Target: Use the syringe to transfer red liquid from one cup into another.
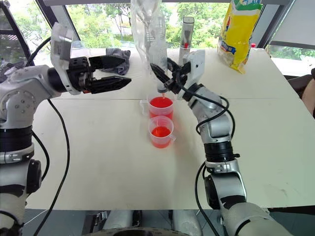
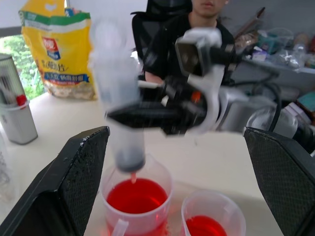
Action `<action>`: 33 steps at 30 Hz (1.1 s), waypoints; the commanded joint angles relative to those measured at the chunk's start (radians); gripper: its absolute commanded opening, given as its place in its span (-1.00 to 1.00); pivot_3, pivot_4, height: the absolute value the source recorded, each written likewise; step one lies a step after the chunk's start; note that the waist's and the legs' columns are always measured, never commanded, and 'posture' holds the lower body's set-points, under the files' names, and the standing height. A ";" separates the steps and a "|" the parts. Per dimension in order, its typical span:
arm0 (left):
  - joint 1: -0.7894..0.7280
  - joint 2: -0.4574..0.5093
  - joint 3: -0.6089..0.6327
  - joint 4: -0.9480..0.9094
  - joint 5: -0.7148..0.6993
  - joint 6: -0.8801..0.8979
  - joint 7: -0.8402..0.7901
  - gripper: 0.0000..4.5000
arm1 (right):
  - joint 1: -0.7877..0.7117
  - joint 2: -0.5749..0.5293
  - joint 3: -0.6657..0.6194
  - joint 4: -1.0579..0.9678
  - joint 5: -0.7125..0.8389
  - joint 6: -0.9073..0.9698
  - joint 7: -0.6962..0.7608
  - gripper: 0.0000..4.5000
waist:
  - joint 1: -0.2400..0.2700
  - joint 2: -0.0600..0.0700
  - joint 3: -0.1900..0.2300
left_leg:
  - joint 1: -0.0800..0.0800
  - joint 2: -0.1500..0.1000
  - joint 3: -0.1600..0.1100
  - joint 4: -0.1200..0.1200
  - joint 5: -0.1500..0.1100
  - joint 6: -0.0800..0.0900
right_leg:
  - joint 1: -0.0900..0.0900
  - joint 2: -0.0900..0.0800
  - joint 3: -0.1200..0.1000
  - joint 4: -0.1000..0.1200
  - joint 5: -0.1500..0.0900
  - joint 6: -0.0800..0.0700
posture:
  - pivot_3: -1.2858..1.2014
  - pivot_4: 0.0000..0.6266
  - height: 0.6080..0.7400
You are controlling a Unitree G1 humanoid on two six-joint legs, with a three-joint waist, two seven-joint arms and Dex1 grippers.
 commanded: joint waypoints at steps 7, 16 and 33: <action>-0.104 -0.062 -0.054 0.106 0.094 -0.105 -0.044 1.00 | 0.022 0.021 0.022 0.080 -0.034 -0.148 -0.003 -0.37 | 0.001 0.000 0.000 | 0.000 0.000 0.000 0.000 0.000 0.000 | 0.000 0.000 0.000 0.000 0.000 0.000 | 0.03 -0.52 1.00; -0.189 -0.139 -0.099 0.261 0.192 -0.203 -0.084 1.00 | 0.048 0.027 0.038 0.072 -0.043 -0.168 -0.011 -0.37 | 0.000 0.000 0.000 | 0.000 0.000 0.000 0.000 0.000 -0.001 | 0.000 0.000 0.000 0.001 0.000 0.000 | 0.03 -0.52 1.00; -0.233 -0.214 -0.138 0.363 0.275 -0.230 -0.130 1.00 | 0.048 0.019 0.052 0.056 -0.040 -0.161 -0.009 -0.37 | 0.000 0.000 0.000 | 0.000 0.000 0.000 0.000 0.000 -0.001 | 0.000 0.000 0.000 0.001 0.000 0.000 | 0.03 -0.52 1.00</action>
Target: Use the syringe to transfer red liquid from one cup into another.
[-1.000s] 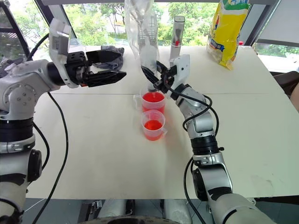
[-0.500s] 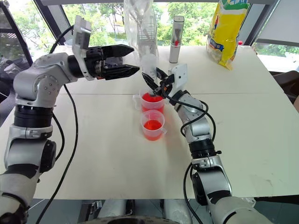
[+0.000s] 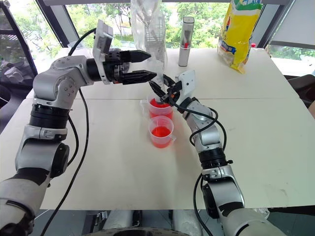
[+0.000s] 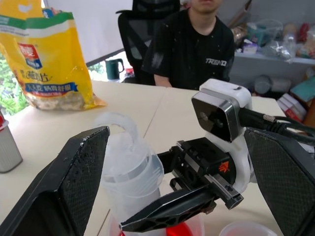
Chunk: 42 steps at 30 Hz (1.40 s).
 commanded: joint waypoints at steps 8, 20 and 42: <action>-0.062 -0.056 0.003 0.063 0.041 -0.032 -0.003 1.00 | -0.010 -0.002 0.002 -0.058 0.004 -0.007 0.005 -0.37 | 0.001 0.000 0.000 | 0.000 0.000 0.000 0.000 0.000 0.000 | 0.000 0.000 0.000 0.000 0.000 0.000 | 0.03 -0.52 1.00; -0.105 -0.118 0.013 0.162 0.080 -0.069 -0.002 -0.97 | 0.007 -0.005 0.012 -0.085 0.002 0.003 0.003 -0.37 | 0.000 0.000 0.000 | 0.000 0.000 0.000 0.000 0.000 0.000 | 0.000 0.000 0.000 0.000 0.000 0.000 | 0.03 -0.52 1.00; -0.186 -0.126 0.060 0.196 0.073 -0.098 0.027 -0.97 | 0.061 0.006 0.025 -0.113 0.017 0.071 0.019 -0.37 | 0.000 0.000 0.000 | 0.000 0.000 0.000 0.000 0.000 0.000 | 0.000 0.000 0.000 0.000 0.000 0.000 | 0.03 -0.52 1.00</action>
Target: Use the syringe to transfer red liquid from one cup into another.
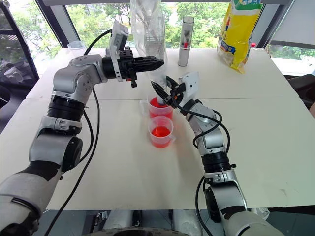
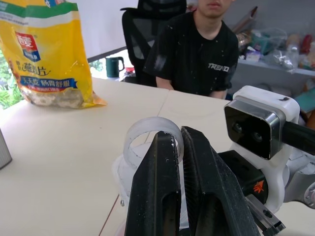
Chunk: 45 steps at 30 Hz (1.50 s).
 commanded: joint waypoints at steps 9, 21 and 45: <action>-0.098 0.007 0.057 -0.029 -0.013 -0.054 0.010 -0.97 | 0.033 0.020 0.036 -0.028 0.009 0.019 0.017 -0.37 | 0.000 0.000 0.000 | 0.000 0.000 0.000 0.000 0.000 0.000 | 0.000 0.000 0.000 0.000 0.000 0.000 | 0.03 -0.52 1.00; -0.116 0.015 0.070 -0.030 -0.018 -0.060 0.017 -0.97 | 0.051 0.030 0.047 -0.022 0.004 0.019 0.022 -0.37 | 0.000 0.000 0.000 | 0.000 0.000 0.000 0.000 0.000 0.000 | 0.000 0.000 0.000 0.000 0.000 0.000 | 0.03 -0.52 1.00; -0.062 0.029 0.052 -0.074 -0.003 -0.045 -0.009 0.84 | -0.004 0.022 0.031 -0.096 0.021 0.058 0.015 -0.37 | 0.001 0.000 0.000 | 0.000 0.000 0.000 0.000 0.000 0.000 | 0.000 0.000 0.000 0.000 0.000 0.000 | 0.03 -0.52 1.00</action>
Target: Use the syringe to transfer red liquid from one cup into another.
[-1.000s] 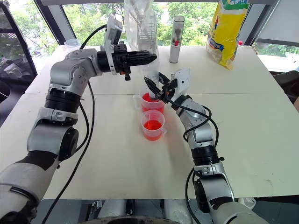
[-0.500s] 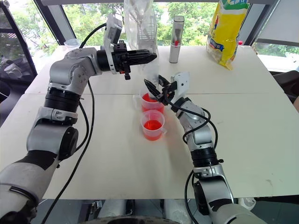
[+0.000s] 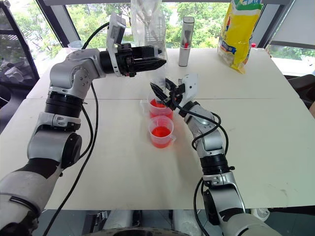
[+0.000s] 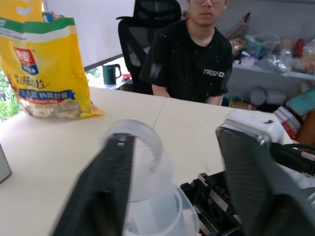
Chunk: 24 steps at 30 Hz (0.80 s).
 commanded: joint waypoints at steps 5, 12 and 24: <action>-0.010 0.052 0.052 -0.080 -0.006 -0.037 0.014 0.99 | -0.039 -0.002 0.031 -0.079 0.011 0.008 0.028 -0.37 | -0.004 0.000 0.000 | 0.000 0.000 0.000 0.000 0.000 0.000 | 0.000 0.000 0.000 0.000 0.000 0.000 | 0.03 -0.52 1.00; 0.024 0.118 0.079 -0.112 -0.034 0.006 0.009 0.99 | -0.048 -0.004 0.024 -0.074 0.011 -0.001 0.024 -0.37 | -0.006 0.000 0.000 | 0.000 0.000 0.000 0.000 0.000 0.000 | 0.000 0.000 0.000 0.001 0.000 0.000 | 0.03 -0.52 1.00; 0.119 0.207 0.133 -0.224 -0.085 0.100 0.035 0.99 | -0.064 -0.006 0.013 -0.070 0.009 -0.022 0.013 -0.37 | -0.002 0.000 0.000 | 0.000 0.000 0.000 0.000 0.000 0.000 | 0.000 0.000 0.000 0.001 0.000 0.000 | 0.03 -0.52 1.00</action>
